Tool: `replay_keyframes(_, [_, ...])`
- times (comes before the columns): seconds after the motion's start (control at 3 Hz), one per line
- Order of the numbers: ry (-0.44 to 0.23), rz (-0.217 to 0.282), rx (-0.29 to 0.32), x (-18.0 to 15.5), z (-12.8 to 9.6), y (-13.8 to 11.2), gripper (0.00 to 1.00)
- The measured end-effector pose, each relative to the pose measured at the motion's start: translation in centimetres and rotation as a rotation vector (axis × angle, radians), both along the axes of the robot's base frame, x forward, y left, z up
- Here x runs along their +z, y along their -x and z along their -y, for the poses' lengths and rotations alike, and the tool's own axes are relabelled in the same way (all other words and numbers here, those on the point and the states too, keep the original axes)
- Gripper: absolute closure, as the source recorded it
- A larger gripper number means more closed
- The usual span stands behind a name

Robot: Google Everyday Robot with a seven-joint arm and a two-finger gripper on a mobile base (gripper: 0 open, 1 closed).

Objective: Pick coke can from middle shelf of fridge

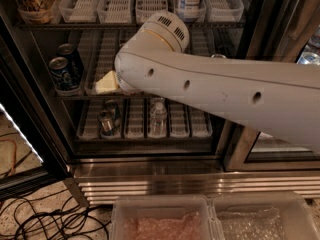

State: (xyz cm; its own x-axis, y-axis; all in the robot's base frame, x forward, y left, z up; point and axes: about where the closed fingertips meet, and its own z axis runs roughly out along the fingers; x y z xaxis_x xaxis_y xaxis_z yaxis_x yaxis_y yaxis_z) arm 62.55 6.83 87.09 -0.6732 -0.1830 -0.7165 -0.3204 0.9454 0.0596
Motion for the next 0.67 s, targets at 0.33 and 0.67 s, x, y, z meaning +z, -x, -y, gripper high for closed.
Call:
replay_keyframes(0.33, [-0.016, 0.051, 0.002, -0.5, -1.0, -1.4, 0.00])
replay_keyframes(0.67, [-0.031, 0.092, 0.004, -1.6, -2.2, -2.9, 0.00])
